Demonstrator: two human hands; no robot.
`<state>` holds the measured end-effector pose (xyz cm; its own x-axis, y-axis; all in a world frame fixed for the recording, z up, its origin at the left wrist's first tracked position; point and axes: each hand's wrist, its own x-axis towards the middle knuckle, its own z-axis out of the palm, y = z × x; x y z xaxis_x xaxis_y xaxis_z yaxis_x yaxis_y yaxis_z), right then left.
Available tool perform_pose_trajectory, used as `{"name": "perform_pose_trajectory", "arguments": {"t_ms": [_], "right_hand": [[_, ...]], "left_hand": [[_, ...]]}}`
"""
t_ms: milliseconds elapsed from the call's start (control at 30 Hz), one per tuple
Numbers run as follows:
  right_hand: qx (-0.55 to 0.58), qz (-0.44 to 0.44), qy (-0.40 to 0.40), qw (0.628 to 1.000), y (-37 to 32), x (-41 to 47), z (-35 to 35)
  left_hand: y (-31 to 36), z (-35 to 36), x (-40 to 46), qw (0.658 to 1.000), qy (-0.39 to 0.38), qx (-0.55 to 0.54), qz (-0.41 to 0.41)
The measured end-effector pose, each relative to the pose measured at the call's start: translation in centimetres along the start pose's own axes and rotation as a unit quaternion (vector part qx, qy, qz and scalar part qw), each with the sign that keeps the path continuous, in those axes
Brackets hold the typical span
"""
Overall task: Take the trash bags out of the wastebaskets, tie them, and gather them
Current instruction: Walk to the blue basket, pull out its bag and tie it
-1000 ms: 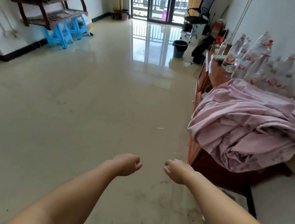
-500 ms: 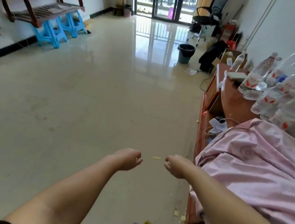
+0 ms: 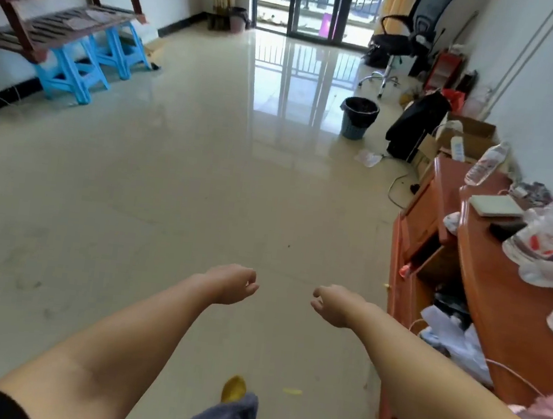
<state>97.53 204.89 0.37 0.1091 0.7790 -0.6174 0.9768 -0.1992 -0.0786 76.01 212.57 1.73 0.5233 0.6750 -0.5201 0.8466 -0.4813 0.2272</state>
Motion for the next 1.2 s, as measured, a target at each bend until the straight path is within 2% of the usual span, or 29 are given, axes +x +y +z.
{"name": "perform_pose_trajectory", "arguments": {"t_ms": [133, 400, 767, 967, 1200], "right_hand": [[0.049, 0.020, 0.016, 0.998, 1.0, 7.9, -7.8], [0.043, 0.041, 0.002, 0.998, 6.1, 23.0, -20.0], [0.010, 0.028, -0.012, 0.999, 14.8, 46.4, -40.7], [-0.005, 0.011, -0.001, 1.000, 15.8, 59.4, -50.3], [0.059, 0.065, 0.013, 0.996, 18.1, 74.5, -60.9]], "left_hand": [[-2.6, -8.7, 9.0, 1.000, 0.005, 0.025, 0.009], [-3.4, -19.3, 27.0, 0.998, -0.027, 0.049, 0.041], [-4.5, -36.1, 52.2, 1.000, -0.003, -0.014, 0.021], [-9.0, -43.7, 65.7, 1.000, -0.013, -0.012, 0.004], [-14.0, -56.3, 82.8, 0.999, -0.020, 0.027, 0.035]]}}
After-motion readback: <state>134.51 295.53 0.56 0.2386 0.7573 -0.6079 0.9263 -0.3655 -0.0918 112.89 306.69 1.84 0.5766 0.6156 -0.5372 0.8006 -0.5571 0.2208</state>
